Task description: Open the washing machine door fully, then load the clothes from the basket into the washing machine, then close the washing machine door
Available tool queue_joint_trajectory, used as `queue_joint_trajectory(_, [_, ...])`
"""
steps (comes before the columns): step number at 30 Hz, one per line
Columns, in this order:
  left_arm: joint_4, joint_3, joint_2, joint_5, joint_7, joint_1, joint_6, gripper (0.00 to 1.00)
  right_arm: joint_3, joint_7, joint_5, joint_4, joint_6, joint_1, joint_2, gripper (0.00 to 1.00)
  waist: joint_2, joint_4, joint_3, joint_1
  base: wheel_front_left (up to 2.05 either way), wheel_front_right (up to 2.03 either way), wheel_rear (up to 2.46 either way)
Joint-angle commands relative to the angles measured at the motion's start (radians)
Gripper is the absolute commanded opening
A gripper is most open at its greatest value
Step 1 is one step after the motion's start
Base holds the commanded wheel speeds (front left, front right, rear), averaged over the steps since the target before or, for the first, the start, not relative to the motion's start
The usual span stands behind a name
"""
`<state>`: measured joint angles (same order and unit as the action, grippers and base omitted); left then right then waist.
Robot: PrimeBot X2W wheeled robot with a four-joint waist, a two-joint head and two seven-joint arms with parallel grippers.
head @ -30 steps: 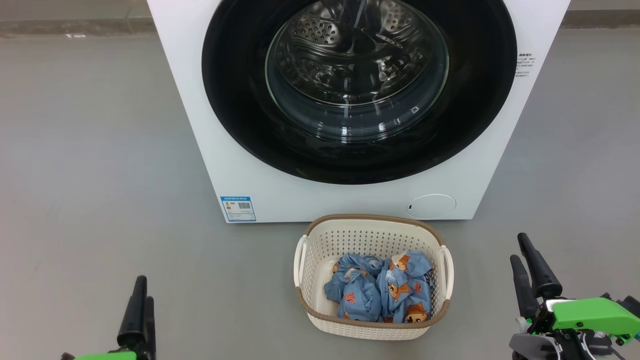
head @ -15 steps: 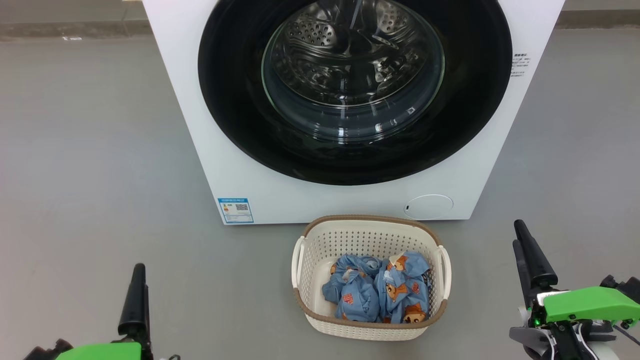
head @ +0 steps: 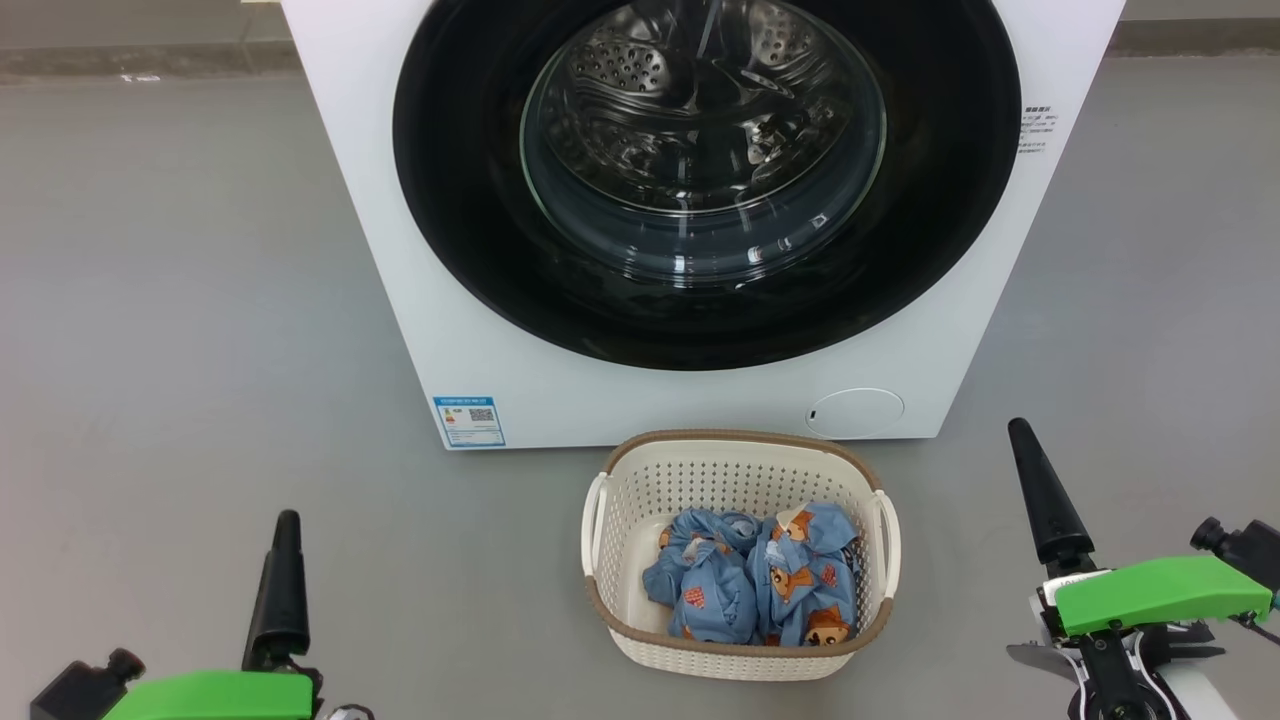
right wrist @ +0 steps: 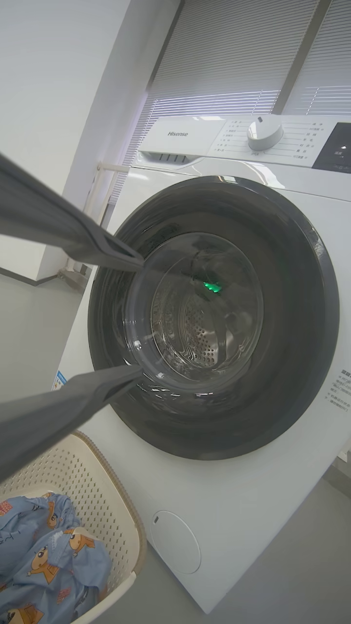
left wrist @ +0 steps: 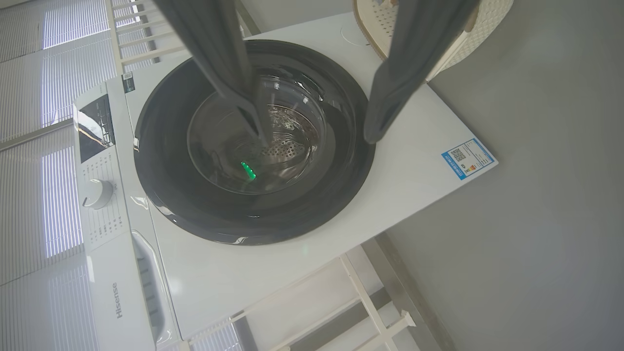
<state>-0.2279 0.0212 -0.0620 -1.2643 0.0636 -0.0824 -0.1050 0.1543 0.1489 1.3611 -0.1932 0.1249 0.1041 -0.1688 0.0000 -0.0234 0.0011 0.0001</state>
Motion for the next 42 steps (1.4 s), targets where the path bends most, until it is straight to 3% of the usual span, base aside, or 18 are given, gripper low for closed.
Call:
queue_joint_trajectory(1, [0.027, -0.012, -0.019, 0.028, 0.012, -0.053, -0.011, 1.00, 0.007, 0.011, -0.029, 0.032, 0.003, 0.057, -0.018, 1.00, 0.0000, 0.000, 0.001, 0.0000, 0.00, 0.00, 0.00])
queue_joint_trajectory(25, [-0.035, 0.029, -0.037, 0.469, 0.085, -0.089, -0.009, 1.00, -0.002, 0.050, -0.474, -0.015, 0.004, 0.100, -0.013, 1.00, 0.0000, -0.007, 0.004, 0.0000, 0.00, 0.00, 0.00])
queue_joint_trajectory(42, [-0.077, 0.041, -0.034, 0.675, 0.133, -0.116, -0.014, 1.00, -0.012, 0.077, -0.719, -0.073, 0.005, 0.130, 0.005, 1.00, 0.0000, -0.009, -0.001, 0.0000, 0.00, 0.00, 0.00])
